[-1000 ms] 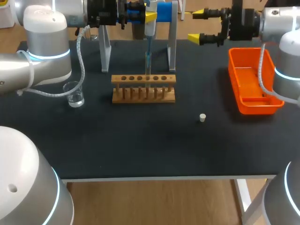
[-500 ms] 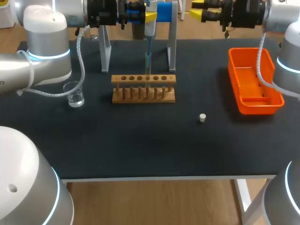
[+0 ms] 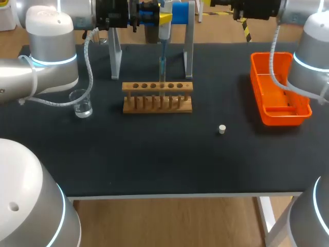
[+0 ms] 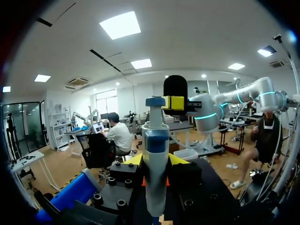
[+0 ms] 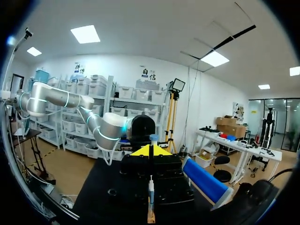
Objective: Invert the test tube, pick up the pipette, mount the tip to pipette, aspirate from beaker and dispense into the tube, eject the tip, return the pipette, and cap with the stopper.
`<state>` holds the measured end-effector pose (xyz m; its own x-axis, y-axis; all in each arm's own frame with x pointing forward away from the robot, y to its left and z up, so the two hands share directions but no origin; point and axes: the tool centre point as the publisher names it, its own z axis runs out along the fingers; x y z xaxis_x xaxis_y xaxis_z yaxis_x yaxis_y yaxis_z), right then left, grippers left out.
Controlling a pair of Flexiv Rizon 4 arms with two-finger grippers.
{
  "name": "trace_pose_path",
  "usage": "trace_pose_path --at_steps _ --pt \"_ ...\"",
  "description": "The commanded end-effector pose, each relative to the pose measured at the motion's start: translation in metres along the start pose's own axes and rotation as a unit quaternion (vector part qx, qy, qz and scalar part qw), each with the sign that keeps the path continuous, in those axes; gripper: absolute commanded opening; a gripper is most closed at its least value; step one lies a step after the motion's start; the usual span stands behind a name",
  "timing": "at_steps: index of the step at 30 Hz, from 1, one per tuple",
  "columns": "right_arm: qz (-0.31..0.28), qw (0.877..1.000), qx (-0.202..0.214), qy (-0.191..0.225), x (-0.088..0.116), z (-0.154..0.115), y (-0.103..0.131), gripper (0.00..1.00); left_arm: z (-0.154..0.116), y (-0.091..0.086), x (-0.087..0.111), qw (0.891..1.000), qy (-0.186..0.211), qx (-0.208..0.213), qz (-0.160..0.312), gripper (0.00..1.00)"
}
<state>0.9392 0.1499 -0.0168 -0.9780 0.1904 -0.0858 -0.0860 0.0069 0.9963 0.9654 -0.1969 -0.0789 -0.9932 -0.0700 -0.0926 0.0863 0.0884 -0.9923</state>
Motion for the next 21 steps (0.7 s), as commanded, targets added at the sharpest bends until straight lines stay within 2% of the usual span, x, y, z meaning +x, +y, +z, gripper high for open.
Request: trace_pose_path --at_steps 1,7,12,21 --pt "0.009 1.000 -0.002 0.009 -0.002 0.014 0.008 0.00 -0.001 0.000 -0.001 1.000 0.002 0.000 0.000 0.00" --pt "0.023 0.999 -0.010 0.024 0.002 0.025 0.019 0.00 -0.001 0.000 -0.001 1.000 0.002 0.000 0.000 0.00" --pt "0.029 0.999 -0.002 0.035 0.005 0.037 0.027 0.00 -0.001 0.000 -0.001 1.000 0.002 0.000 0.000 0.00" --pt "0.031 0.998 0.004 0.049 0.008 0.055 0.032 0.00 -0.001 0.000 -0.001 1.000 0.002 0.000 0.000 0.00"
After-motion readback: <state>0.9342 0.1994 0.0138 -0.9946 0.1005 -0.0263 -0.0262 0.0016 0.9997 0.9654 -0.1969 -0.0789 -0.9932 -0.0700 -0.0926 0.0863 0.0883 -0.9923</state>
